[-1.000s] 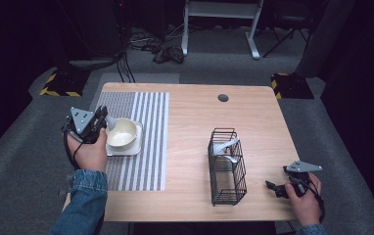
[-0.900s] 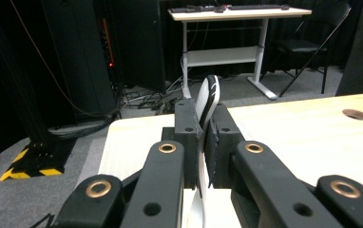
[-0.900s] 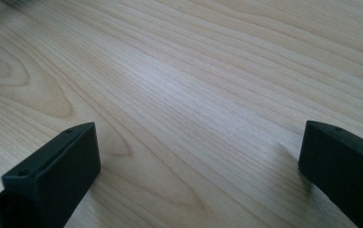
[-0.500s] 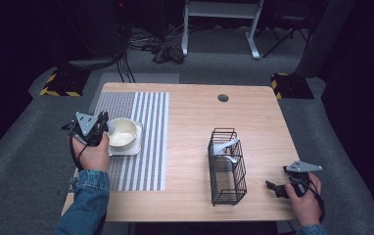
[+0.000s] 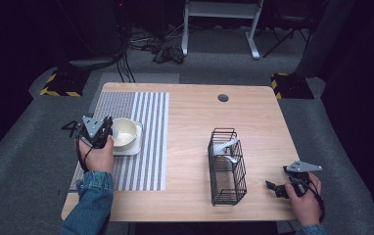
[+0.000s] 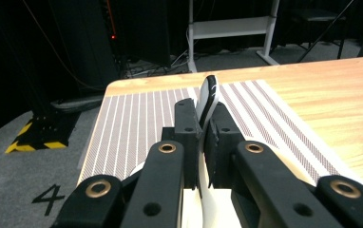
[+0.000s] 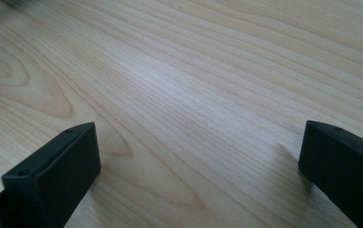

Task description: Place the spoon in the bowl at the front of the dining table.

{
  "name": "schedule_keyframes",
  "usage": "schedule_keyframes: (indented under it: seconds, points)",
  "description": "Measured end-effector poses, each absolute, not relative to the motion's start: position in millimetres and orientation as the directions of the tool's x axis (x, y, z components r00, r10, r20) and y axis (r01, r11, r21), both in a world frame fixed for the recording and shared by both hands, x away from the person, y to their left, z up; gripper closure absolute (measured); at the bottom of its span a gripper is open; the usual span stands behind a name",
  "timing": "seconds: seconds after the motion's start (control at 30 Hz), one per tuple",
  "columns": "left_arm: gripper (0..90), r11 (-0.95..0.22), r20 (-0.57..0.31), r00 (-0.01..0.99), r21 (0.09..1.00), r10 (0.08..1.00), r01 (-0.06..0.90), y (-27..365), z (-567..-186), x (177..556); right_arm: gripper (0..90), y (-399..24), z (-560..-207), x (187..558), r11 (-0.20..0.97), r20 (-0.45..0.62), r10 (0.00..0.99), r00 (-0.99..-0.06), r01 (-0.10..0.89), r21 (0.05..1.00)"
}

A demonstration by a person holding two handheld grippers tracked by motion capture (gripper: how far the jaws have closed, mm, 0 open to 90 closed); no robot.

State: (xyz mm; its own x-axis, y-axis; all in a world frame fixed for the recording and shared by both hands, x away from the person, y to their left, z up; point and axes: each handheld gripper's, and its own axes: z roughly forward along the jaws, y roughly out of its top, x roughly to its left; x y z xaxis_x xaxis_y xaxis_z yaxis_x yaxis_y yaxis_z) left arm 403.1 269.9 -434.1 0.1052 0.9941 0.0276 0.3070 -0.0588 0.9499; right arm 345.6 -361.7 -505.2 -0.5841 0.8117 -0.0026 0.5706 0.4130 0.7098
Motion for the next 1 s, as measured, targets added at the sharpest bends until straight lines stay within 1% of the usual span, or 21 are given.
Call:
schedule_keyframes:
  seconds: [0.27,0.7,0.9,1.0]
  points:
    - [84.8,-0.043,0.01,0.106,0.951,0.994,0.305,272.7,-440.9,403.9,0.0,-361.7,-505.2,345.6,0.413,-0.002,0.812,-0.584,0.571,0.71]
    - [82.4,-0.035,-0.004,0.124,0.949,0.992,0.313,264.9,-440.6,404.0,0.1,-361.7,-505.2,345.6,0.413,-0.003,0.812,-0.584,0.571,0.71]
    - [76.4,-0.033,-0.014,0.139,0.945,0.99,0.326,261.5,-444.2,405.7,0.1,-361.7,-505.2,345.5,0.413,-0.003,0.812,-0.584,0.571,0.71]
    - [67.9,-0.037,-0.012,0.15,0.947,0.989,0.319,257.1,-442.9,405.7,0.1,-361.7,-505.2,345.6,0.413,-0.003,0.812,-0.584,0.571,0.71]
